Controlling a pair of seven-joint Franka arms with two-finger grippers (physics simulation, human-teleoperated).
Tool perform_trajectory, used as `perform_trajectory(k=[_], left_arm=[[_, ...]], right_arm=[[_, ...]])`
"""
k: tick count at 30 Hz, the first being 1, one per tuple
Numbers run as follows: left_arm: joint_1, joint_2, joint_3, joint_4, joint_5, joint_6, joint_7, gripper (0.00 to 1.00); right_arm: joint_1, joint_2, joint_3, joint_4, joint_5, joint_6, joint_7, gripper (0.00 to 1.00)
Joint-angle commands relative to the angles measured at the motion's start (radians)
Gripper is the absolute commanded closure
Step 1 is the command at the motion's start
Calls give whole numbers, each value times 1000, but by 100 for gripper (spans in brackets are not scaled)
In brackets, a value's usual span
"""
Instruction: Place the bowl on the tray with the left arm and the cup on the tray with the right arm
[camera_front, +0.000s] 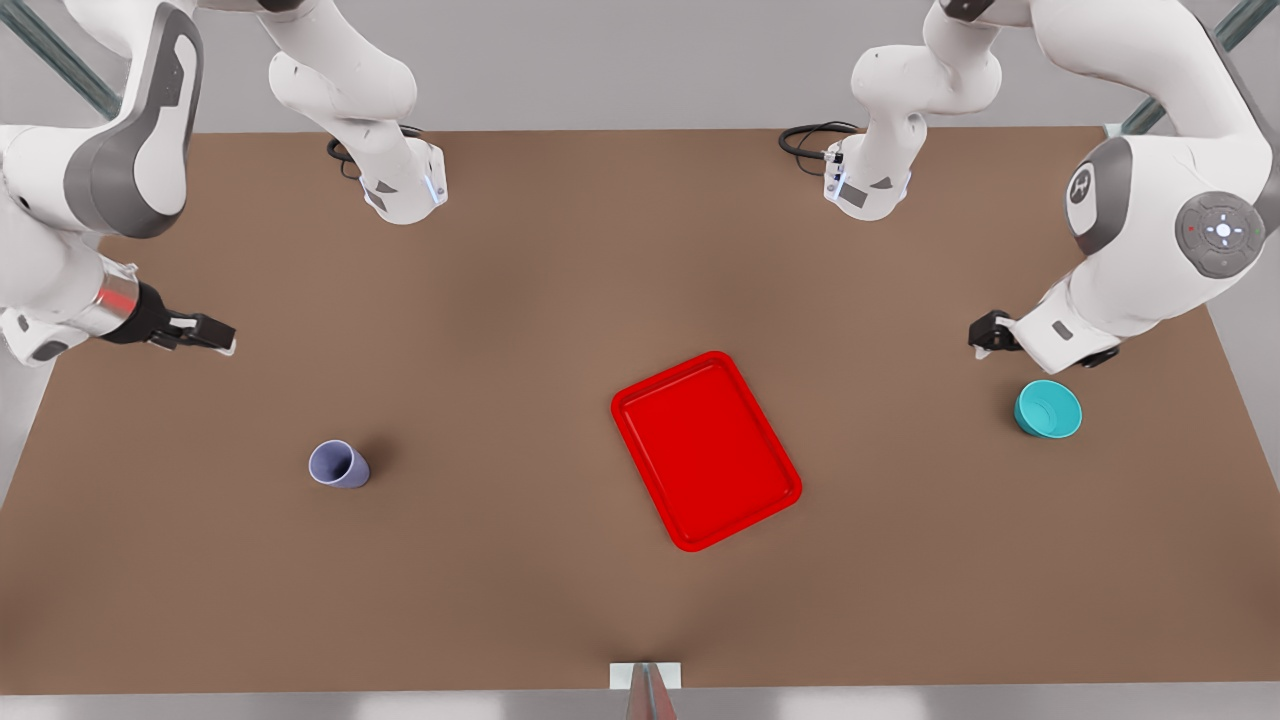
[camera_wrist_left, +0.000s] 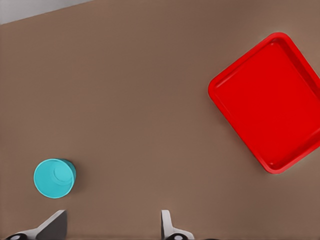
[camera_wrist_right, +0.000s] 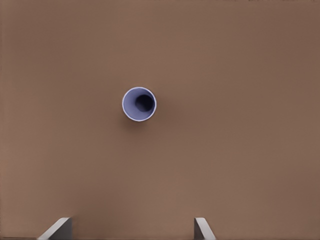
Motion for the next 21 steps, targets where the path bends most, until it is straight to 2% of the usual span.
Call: perform_trajectory(k=[1,3,5,6,7,11,16,20,21], left_arm=[[0,0,0,0,6,0,0,0],[2,5,26,-28,16,-12,0,0],[19,29,121,-154,10,14,3,0],[86,35,144,-275,-14,162,21,0],[158,61,144,-333,-71,262,96,0],[424,305,180,-333,-267,471,686,0],[484,425,181,-344,-415,515,716,0],[500,450,181,-339,-433,551,707,0],[500,454,183,-338,-432,560,706,11]], right_arm=[[-18,0,0,0,0,0,0,0],[-18,1,0,-3,0,1,0,0],[-18,1,0,-3,0,1,0,0],[-18,0,0,-3,0,0,0,0],[-19,0,0,-3,0,-2,0,0],[-18,1,0,-3,0,3,0,0],[-16,3,1,-6,0,4,2,0],[-16,8,1,-2,0,6,2,0],[-16,8,1,0,-2,6,2,0]])
